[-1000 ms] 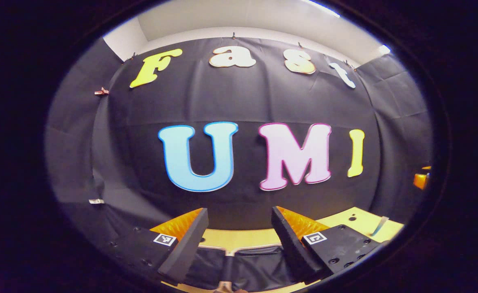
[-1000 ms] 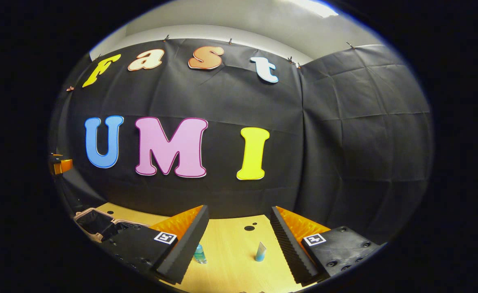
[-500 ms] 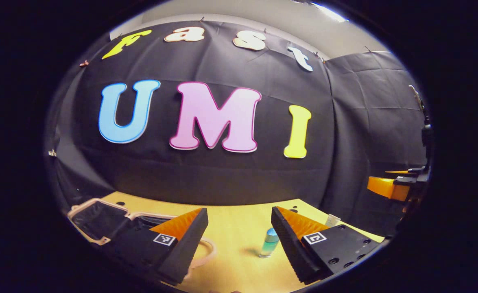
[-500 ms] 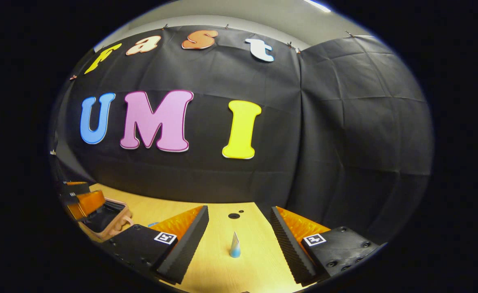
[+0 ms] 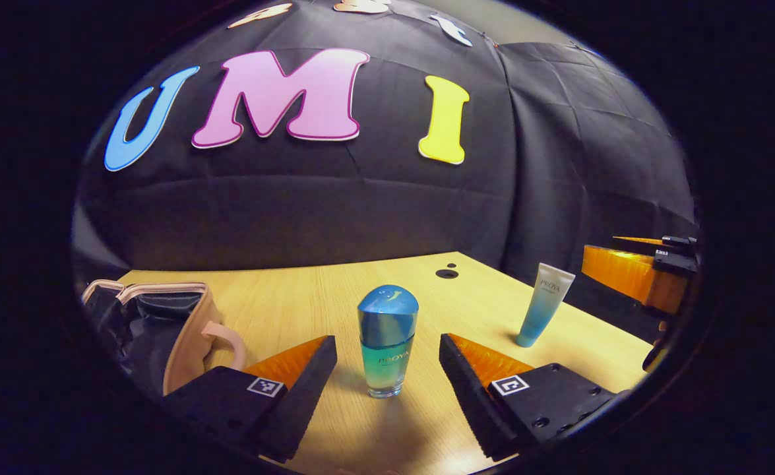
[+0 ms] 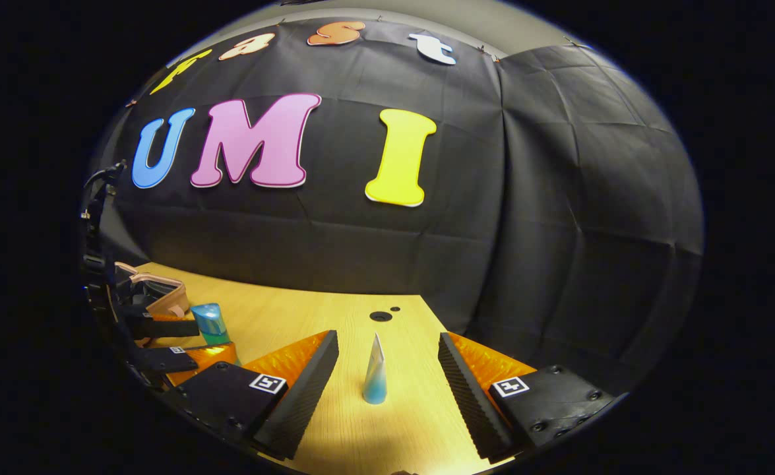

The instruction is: First open the suitcase, pack the skin care products into it, and then close the suitcase.

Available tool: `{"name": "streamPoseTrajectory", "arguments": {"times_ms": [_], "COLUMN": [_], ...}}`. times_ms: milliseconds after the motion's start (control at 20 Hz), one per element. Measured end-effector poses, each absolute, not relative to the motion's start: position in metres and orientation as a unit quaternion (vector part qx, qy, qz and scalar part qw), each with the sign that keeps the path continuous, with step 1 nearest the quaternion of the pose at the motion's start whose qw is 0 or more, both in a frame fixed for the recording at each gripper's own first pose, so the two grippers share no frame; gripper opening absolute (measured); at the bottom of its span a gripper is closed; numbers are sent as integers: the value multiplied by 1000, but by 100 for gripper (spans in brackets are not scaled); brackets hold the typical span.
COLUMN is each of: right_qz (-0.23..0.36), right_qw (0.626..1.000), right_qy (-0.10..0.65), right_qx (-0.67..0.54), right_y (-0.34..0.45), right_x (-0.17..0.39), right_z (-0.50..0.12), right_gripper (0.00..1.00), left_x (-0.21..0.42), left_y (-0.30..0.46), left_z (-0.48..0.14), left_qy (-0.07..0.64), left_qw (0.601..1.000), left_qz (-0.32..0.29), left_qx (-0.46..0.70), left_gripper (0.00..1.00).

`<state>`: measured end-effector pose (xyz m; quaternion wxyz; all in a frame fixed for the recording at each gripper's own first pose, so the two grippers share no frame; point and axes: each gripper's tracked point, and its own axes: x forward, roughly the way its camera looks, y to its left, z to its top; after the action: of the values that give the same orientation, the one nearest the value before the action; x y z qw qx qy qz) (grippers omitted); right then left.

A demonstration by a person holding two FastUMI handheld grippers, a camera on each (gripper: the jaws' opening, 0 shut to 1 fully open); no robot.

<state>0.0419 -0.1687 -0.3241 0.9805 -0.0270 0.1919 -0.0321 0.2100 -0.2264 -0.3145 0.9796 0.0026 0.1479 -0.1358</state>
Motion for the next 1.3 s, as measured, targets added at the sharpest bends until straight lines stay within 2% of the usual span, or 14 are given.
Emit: {"name": "streamPoseTrajectory", "arguments": {"times_ms": [250,400,650,700,750,950,1300], "right_qz": [-26,-22,-23,-24,-25,-28,-29], "right_qw": [975,970,969,968,968,967,964], "right_qy": [221,241,244,248,251,253,264], "right_qx": [-11,-2,9,10,10,7,-3], "right_y": [-170,-166,-159,-159,-159,-161,-155], "right_x": [47,53,68,68,68,66,71], "right_z": [-355,-375,-388,-391,-393,-391,-402], "right_gripper": [97,97,97,97,97,97,97], "left_x": [238,245,256,257,257,250,227], "left_y": [-239,-238,-234,-236,-236,-231,-197], "left_z": [-340,-353,-359,-361,-359,-358,-305], "left_qy": [188,209,223,224,224,221,185], "left_qw": [975,972,970,969,969,969,977], "left_qz": [-118,-107,-101,-105,-107,-102,-96], "left_qx": [11,2,13,6,1,-27,-36], "left_gripper": [98,94,67,57,55,53,52]}}
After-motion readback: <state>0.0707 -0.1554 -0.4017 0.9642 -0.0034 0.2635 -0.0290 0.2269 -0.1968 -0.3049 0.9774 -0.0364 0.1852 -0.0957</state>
